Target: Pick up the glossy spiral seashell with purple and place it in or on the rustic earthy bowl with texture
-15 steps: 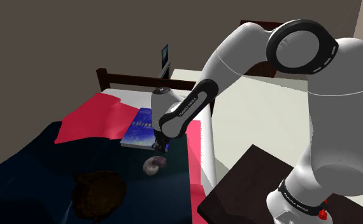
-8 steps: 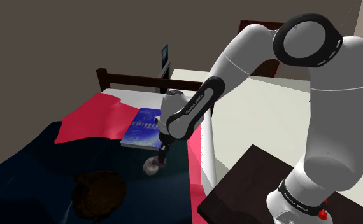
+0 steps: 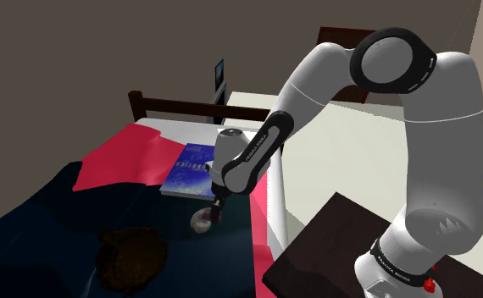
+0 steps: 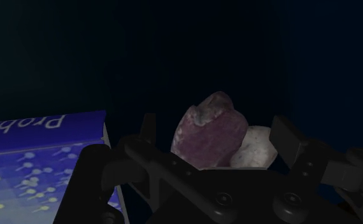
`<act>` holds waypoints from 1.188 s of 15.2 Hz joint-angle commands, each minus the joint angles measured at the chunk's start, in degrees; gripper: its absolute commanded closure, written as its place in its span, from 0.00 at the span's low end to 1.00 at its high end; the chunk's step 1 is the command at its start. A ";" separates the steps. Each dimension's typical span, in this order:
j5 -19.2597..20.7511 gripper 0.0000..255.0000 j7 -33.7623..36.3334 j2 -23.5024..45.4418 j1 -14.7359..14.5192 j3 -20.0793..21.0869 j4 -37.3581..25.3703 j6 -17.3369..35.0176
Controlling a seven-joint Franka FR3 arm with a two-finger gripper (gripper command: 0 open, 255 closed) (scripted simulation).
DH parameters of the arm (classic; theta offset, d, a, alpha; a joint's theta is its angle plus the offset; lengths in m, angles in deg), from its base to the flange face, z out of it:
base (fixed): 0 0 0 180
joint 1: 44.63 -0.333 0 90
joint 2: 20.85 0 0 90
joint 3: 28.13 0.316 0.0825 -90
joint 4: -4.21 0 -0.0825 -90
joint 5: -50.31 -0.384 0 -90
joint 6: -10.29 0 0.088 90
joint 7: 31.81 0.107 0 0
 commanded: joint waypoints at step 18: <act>-1.22 1.00 -0.51 -2.93 1.15 1.44 0.56 -2.32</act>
